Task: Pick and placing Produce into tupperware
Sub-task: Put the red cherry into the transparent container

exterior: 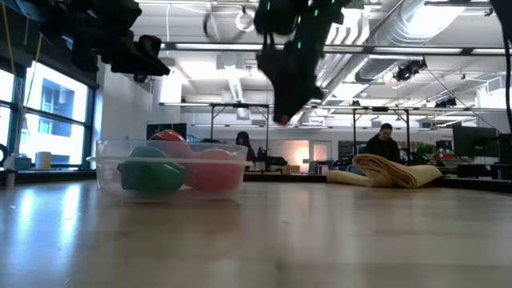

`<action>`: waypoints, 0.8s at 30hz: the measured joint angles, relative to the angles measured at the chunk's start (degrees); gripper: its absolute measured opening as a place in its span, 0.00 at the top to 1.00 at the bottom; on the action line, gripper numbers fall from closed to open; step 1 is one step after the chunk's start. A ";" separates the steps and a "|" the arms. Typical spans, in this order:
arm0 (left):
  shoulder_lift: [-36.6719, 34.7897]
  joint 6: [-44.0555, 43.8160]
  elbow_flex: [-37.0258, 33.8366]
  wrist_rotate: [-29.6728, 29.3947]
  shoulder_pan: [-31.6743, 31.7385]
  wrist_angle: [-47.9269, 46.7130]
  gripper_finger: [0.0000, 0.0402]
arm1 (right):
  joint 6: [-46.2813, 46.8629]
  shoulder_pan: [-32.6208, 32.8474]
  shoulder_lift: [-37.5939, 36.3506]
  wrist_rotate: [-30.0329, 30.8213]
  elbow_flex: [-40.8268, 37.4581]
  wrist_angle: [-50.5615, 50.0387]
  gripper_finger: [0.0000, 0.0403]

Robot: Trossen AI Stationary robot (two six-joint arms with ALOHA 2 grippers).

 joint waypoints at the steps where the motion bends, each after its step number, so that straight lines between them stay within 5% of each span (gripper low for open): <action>1: 0.00 -0.01 0.00 0.00 0.00 0.00 0.80 | -0.11 1.25 -1.18 -0.23 0.00 0.87 0.76; 13: 0.00 -0.01 0.00 0.00 0.01 -0.04 0.80 | -5.24 14.56 -3.30 -3.70 0.07 12.93 0.76; 24: 0.00 -0.01 0.00 0.00 0.00 -0.43 0.80 | -12.75 15.44 5.40 -6.70 -0.04 21.22 0.76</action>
